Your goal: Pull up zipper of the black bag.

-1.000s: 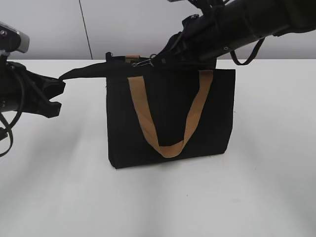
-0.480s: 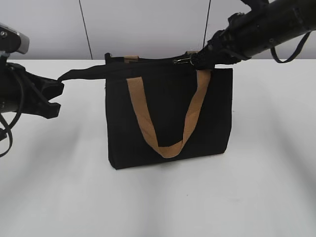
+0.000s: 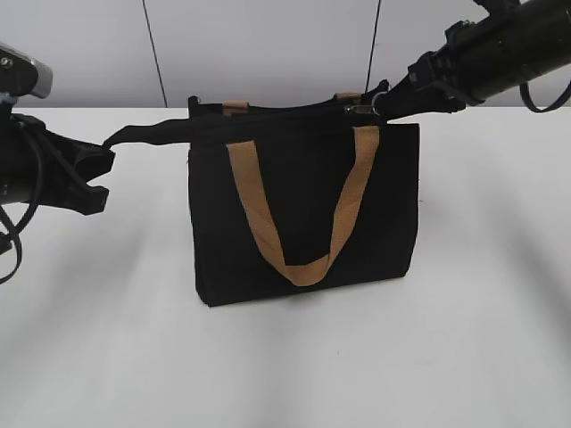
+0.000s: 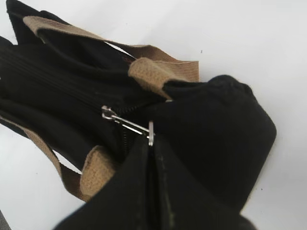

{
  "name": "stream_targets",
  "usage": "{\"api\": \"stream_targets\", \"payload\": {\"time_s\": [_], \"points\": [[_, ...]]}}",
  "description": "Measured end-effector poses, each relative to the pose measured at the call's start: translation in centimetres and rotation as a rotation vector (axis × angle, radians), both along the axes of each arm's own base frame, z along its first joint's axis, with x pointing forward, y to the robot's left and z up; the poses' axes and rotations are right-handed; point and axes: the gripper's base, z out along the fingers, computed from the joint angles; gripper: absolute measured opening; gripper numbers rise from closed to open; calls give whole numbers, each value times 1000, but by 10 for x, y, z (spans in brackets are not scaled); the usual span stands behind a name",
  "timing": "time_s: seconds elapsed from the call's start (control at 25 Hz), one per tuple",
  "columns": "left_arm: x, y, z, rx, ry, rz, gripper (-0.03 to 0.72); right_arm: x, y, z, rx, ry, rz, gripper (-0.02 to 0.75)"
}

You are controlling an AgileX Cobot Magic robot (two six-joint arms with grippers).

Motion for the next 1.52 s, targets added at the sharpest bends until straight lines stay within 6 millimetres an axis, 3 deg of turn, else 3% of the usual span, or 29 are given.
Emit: {"api": "stream_targets", "payload": {"time_s": [0.16, 0.28, 0.32, 0.44, 0.52, 0.6, 0.96, 1.2, 1.52], "points": [[0, 0, 0, -5, 2, 5, 13, -2, 8, 0, 1, 3, 24, 7], [1, 1, 0, -37, 15, 35, 47, -4, 12, 0, 4, 6, 42, 107], [1, 1, 0, -52, 23, 51, 82, -4, 12, 1, 4, 3, 42, 171], [-1, 1, 1, -89, 55, 97, 290, -7, 12, 8, -4, -16, 49, 347], [-5, 1, 4, -109, 74, 120, 398, -11, 11, 16, -22, -43, 57, 396], [-11, 2, 6, -134, 126, 172, 445, -16, 9, 23, -47, -60, 63, 413], [-37, 11, 39, -220, 329, 331, 462, -42, 3, 47, -144, -57, 62, 423], [-63, 22, 58, -222, 350, 344, 438, -83, 12, 36, -200, -56, 107, 424], [-99, 36, 69, -185, 433, 367, 428, -139, -5, 46, -236, -161, 21, 424]]}}
